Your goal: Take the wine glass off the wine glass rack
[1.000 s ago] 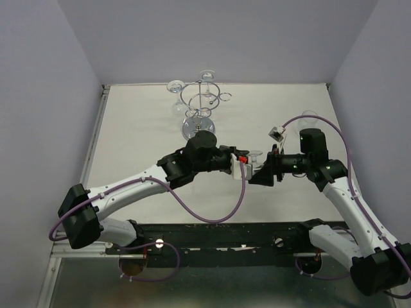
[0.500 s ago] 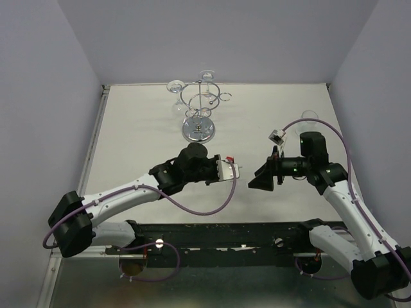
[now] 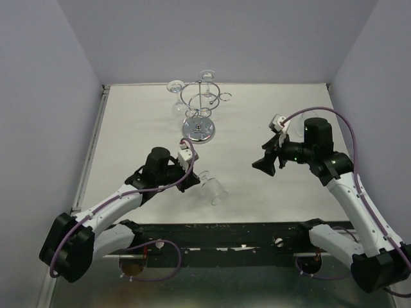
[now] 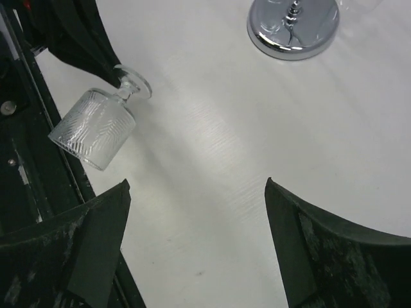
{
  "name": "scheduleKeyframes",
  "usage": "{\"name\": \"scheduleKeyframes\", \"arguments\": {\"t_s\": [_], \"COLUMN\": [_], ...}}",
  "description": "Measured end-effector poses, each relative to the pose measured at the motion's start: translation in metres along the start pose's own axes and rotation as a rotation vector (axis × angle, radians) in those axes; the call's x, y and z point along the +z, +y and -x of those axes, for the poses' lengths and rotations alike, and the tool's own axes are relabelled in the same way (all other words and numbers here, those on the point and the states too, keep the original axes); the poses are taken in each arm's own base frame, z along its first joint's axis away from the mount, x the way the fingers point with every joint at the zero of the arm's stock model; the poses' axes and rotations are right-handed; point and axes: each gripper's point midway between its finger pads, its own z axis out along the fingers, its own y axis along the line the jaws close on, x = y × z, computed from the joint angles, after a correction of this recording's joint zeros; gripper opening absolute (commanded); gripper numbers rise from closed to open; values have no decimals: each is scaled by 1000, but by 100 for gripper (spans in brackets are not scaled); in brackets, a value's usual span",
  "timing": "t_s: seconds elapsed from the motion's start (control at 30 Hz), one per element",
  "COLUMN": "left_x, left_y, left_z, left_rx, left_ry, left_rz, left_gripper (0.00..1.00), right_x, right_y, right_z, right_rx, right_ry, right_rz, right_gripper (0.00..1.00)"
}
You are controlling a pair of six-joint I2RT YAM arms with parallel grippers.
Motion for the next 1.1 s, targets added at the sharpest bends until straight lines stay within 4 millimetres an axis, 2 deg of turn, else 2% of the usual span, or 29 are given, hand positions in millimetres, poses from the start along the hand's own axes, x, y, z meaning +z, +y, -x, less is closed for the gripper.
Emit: {"name": "scheduleKeyframes", "arguments": {"t_s": [0.1, 0.17, 0.33, 0.53, 0.67, 0.73, 0.8, 0.97, 1.1], "left_x": [-3, -4, -6, -8, -9, -10, -12, -19, -24], "left_y": [3, 3, 1, 4, 4, 6, 10, 27, 32], "left_z": [-19, -26, -31, -18, -16, -15, -16, -21, -11], "left_rx": [-144, -202, -291, -305, -310, -322, -345, -443, -464], "left_ry": [-14, -21, -64, -120, -131, -140, -151, -191, -236], "left_rz": [3, -2, -33, -61, -75, -72, -57, 5, 24], "left_gripper": [0, 0, 0, 0, 0, 0, 0, 0, 0], "right_x": [9, 21, 48, 63, 75, 80, 85, 107, 124], "right_y": [-7, -4, 28, 59, 90, 104, 112, 113, 105], "right_z": [10, 13, 1, 9, 6, -1, -5, -4, -6], "right_rx": [-72, -144, -414, -641, -812, -873, -911, -973, -991], "right_ry": [24, 50, 142, 133, 88, 79, 70, 10, -19], "right_rz": [-13, 1, 85, 134, 202, 246, 258, 166, 81], "right_gripper": [82, 77, 71, 69, 56, 53, 44, 44, 45]}}
